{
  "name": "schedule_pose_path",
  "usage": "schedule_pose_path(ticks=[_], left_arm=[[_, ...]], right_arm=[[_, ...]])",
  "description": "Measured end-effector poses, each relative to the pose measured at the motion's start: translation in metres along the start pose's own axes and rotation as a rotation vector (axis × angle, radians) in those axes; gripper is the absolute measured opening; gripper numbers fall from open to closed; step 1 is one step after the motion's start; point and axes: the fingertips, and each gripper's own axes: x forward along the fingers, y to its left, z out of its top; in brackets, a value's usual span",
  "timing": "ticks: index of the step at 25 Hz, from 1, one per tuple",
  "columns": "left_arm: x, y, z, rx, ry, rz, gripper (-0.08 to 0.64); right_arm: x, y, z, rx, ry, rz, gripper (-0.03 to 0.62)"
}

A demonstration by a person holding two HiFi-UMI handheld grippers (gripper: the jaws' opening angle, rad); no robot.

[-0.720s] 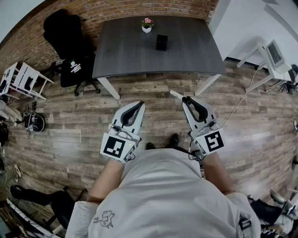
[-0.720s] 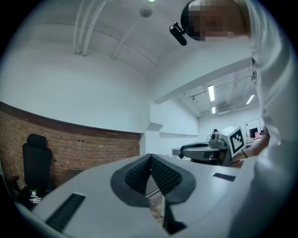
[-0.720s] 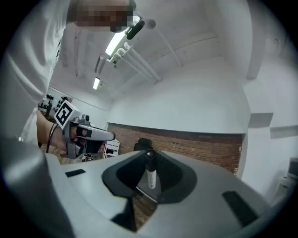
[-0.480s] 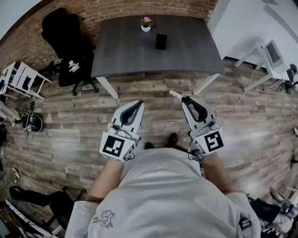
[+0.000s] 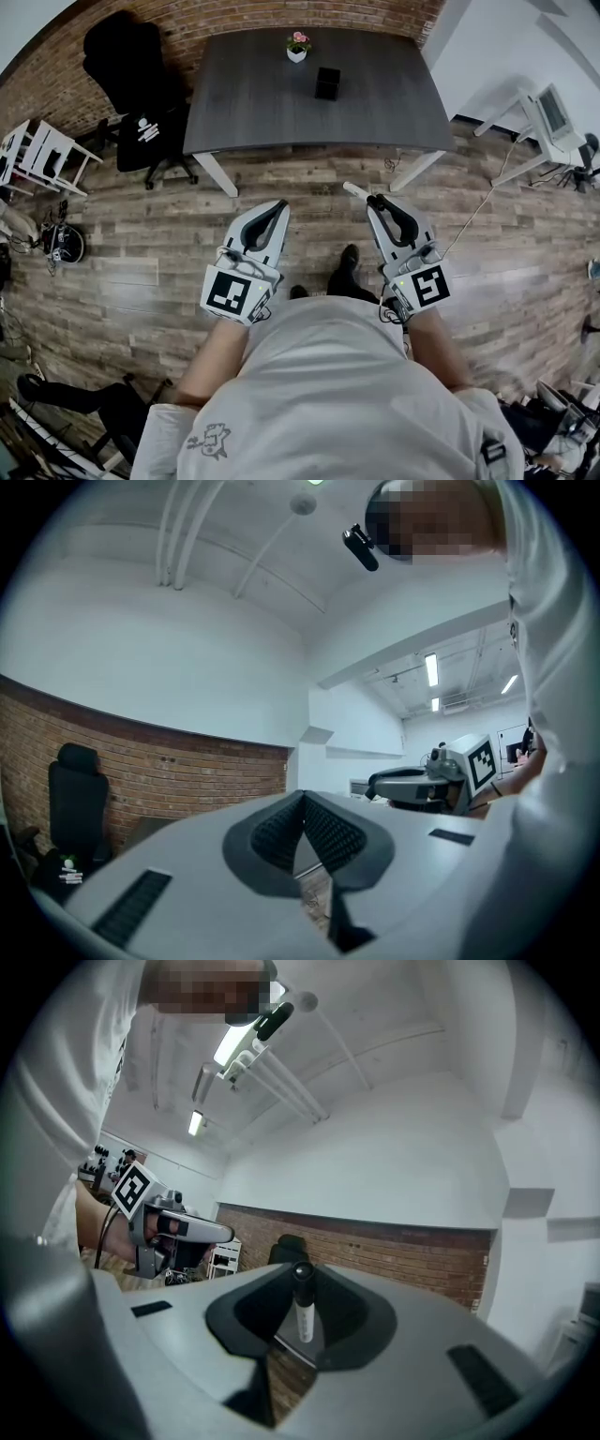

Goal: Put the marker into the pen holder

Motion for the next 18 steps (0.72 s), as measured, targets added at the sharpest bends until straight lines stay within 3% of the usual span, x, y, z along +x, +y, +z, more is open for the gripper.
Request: schedule_pose_path(ticks=[10, 18], left_arm=[[0.049, 0.020, -0.013, 0.000, 0.039, 0.042, 0.011], [0.150, 0.047, -0.029, -0.003, 0.079, 0.069, 0.011]], right_arm=[[0.035, -0.048, -0.026, 0.042, -0.006, 0.028, 0.077], [0.089, -0.139, -0.067, 0.103, 0.001, 0.060, 0.077]])
